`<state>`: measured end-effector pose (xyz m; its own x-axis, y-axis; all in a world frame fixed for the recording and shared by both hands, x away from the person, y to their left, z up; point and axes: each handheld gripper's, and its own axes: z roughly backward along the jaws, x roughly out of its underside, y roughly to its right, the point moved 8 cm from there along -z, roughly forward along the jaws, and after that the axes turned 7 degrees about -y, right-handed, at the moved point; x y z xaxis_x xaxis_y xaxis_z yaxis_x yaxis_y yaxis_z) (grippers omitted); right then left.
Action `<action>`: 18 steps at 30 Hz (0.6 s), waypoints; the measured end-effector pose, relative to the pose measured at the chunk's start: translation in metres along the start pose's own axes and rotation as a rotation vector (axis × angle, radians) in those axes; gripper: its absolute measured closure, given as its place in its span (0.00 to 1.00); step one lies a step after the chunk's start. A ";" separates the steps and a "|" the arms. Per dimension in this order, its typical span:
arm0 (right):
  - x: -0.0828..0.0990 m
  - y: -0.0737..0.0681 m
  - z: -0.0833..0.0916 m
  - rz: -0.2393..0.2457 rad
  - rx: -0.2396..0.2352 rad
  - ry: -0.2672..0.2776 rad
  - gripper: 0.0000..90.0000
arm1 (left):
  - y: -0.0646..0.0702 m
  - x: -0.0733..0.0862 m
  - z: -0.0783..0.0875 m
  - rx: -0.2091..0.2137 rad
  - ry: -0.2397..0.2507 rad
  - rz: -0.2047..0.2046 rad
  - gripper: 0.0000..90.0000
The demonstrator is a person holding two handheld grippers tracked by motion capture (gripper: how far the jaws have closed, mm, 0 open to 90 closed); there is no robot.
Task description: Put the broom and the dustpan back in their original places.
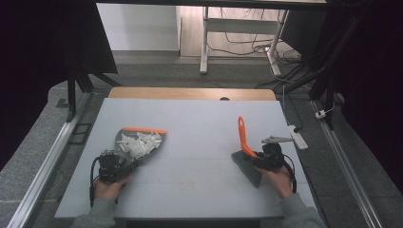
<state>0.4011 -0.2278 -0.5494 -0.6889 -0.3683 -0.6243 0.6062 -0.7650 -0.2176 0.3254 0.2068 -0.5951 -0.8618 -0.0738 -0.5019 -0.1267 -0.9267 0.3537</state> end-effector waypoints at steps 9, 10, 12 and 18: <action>0.001 0.008 -0.003 -0.015 0.005 -0.009 0.73 | 0.005 0.001 0.000 0.013 -0.008 -0.024 0.62; 0.001 0.009 -0.003 -0.016 0.007 -0.011 0.72 | 0.006 0.002 0.000 0.012 -0.009 -0.032 0.61; 0.000 0.011 -0.004 -0.014 0.017 -0.013 0.71 | 0.008 0.002 0.000 0.010 -0.012 -0.044 0.60; 0.003 0.016 -0.006 -0.003 0.054 -0.039 0.63 | 0.010 0.003 0.001 0.023 -0.014 -0.051 0.57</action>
<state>0.4115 -0.2380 -0.5590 -0.7064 -0.3857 -0.5935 0.5825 -0.7932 -0.1778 0.3208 0.1978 -0.5927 -0.8604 -0.0211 -0.5091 -0.1819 -0.9206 0.3455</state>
